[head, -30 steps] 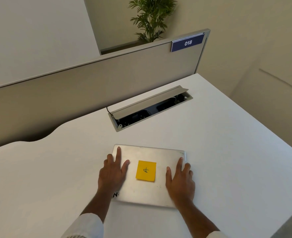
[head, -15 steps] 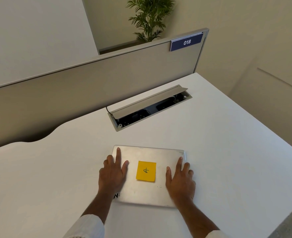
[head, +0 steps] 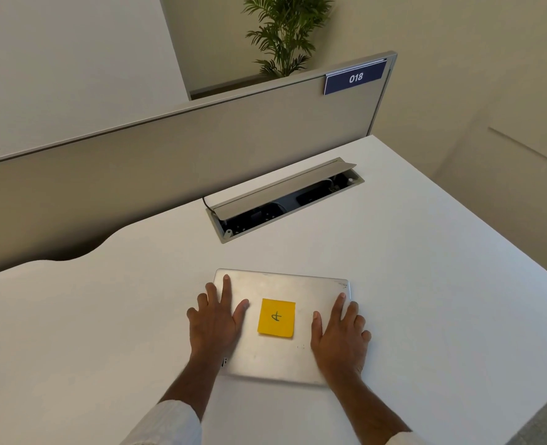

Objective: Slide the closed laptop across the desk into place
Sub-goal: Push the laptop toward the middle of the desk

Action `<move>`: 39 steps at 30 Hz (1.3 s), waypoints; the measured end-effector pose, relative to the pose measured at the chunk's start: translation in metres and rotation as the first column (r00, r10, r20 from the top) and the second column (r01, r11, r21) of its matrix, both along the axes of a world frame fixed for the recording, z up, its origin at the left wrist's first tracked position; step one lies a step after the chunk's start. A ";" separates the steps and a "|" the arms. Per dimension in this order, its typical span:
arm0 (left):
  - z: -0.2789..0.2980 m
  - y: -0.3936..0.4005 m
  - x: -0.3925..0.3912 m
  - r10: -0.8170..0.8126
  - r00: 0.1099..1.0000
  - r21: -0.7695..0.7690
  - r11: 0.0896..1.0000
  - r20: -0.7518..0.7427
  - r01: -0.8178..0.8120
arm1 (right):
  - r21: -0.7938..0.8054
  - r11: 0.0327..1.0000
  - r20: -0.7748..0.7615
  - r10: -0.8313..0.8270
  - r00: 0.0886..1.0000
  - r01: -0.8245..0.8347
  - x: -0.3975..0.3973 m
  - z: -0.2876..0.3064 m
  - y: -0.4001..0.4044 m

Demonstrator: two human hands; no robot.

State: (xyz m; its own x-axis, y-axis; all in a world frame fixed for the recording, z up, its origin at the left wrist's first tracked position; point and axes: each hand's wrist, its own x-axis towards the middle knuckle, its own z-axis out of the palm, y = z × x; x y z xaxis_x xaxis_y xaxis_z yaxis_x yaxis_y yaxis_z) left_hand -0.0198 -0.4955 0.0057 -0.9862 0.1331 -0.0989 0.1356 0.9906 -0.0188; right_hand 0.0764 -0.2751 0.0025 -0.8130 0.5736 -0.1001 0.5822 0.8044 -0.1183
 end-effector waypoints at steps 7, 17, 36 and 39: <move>0.001 0.010 0.008 0.115 0.992 0.058 0.991 0.056 -0.118 | -0.026 1.000 0.012 -0.017 1.000 0.017 -0.001 0.004 0.000; 0.004 0.013 0.005 0.214 0.975 0.182 0.958 0.063 -0.222 | -0.086 0.995 -0.024 -0.053 0.998 0.050 -0.005 0.003 0.000; 0.013 0.004 0.010 0.264 0.962 0.366 0.891 0.064 -0.269 | -0.142 0.990 -0.144 -0.007 0.989 -0.014 -0.006 0.009 0.000; 0.019 0.000 0.013 0.298 0.953 0.377 0.877 0.062 -0.299 | -0.131 0.990 -0.156 0.022 0.987 -0.043 -0.011 0.013 -0.001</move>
State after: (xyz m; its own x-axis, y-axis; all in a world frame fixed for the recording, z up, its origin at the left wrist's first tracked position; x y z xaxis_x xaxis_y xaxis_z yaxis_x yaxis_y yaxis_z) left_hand -0.0069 -0.4956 0.0248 -0.9849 -0.1395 -0.1027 -0.1677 0.9160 0.3644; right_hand 0.0652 -0.2764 0.0156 -0.8427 0.5364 -0.0460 0.5222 0.7936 -0.3123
